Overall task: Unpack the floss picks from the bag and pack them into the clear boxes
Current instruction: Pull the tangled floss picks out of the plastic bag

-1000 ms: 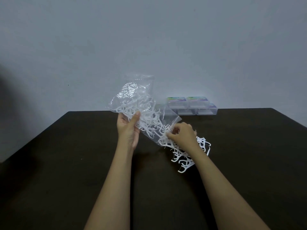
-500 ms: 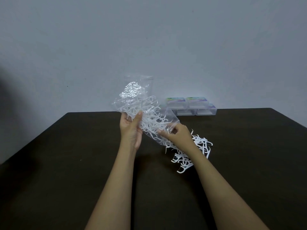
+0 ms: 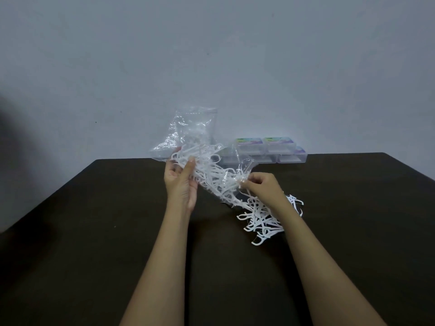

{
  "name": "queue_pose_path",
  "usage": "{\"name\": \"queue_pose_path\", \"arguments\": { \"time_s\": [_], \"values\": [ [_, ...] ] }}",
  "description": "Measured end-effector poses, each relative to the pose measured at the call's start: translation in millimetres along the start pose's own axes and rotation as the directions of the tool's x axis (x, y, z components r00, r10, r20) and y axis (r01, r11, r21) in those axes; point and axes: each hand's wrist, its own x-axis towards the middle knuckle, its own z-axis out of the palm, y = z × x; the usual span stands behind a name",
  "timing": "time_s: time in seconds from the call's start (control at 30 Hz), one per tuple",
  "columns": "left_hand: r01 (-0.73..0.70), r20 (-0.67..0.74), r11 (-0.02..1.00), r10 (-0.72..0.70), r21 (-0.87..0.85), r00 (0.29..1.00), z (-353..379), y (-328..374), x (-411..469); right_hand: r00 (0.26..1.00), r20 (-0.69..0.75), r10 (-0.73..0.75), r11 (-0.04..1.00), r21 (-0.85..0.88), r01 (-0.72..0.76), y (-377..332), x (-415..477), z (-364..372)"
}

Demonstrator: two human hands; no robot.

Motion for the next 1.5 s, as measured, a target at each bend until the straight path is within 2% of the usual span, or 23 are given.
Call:
{"name": "queue_pose_path", "arguments": {
  "time_s": [0.13,0.23,0.37,0.5,0.73,0.83,0.97,1.03,1.23,1.4,1.5],
  "values": [
    [-0.022,-0.01,1.0,0.022,-0.022,1.0,0.0,0.3,-0.1,1.0,-0.016,-0.002,0.997,0.083,0.004,-0.7,-0.2,-0.7],
    [-0.014,-0.009,1.0,0.014,-0.024,1.0,1.4,0.4,-0.3,0.999,-0.027,-0.043,0.996,0.076,0.045,1.0,1.4,2.0],
    [-0.007,0.053,1.0,0.006,0.009,0.999,3.9,-1.9,-0.8,0.999,0.014,-0.046,0.993,-0.108,0.047,4.7,2.0,13.8],
    [-0.006,0.087,1.0,0.004,0.026,0.996,6.7,-2.3,-2.3,0.996,0.052,-0.068,0.924,-0.372,0.082,9.1,4.9,20.5],
    [-0.032,0.09,0.999,0.029,0.024,0.996,3.9,-1.7,-1.4,0.998,-0.044,-0.046,0.859,-0.511,0.017,5.1,1.6,7.7],
    [-0.024,0.078,0.999,0.02,0.039,0.997,4.3,-1.3,-1.6,0.997,-0.07,-0.046,0.867,-0.499,0.005,6.6,3.0,4.4],
    [-0.009,0.064,0.999,0.007,0.041,0.998,6.1,-0.7,-2.4,1.0,0.014,-0.019,0.95,-0.311,0.022,10.5,5.6,8.6],
    [-0.009,0.07,0.999,0.006,0.042,0.998,7.1,-0.3,-2.9,1.0,0.006,-0.02,0.961,-0.277,0.02,10.5,5.3,12.1],
    [0.002,0.055,0.999,-0.005,0.049,0.998,7.8,0.8,-2.7,1.0,-0.011,-0.017,0.943,-0.334,0.013,9.0,6.5,16.1],
    [-0.008,0.054,1.0,0.007,0.012,0.999,5.2,2.9,-0.9,1.0,-0.025,0.007,0.858,-0.514,-0.018,5.7,4.7,3.6],
    [0.007,0.053,1.0,-0.007,-0.01,0.999,5.9,2.7,-1.3,0.999,-0.046,0.013,0.844,-0.535,-0.036,6.7,3.9,-3.6]
  ]
}}
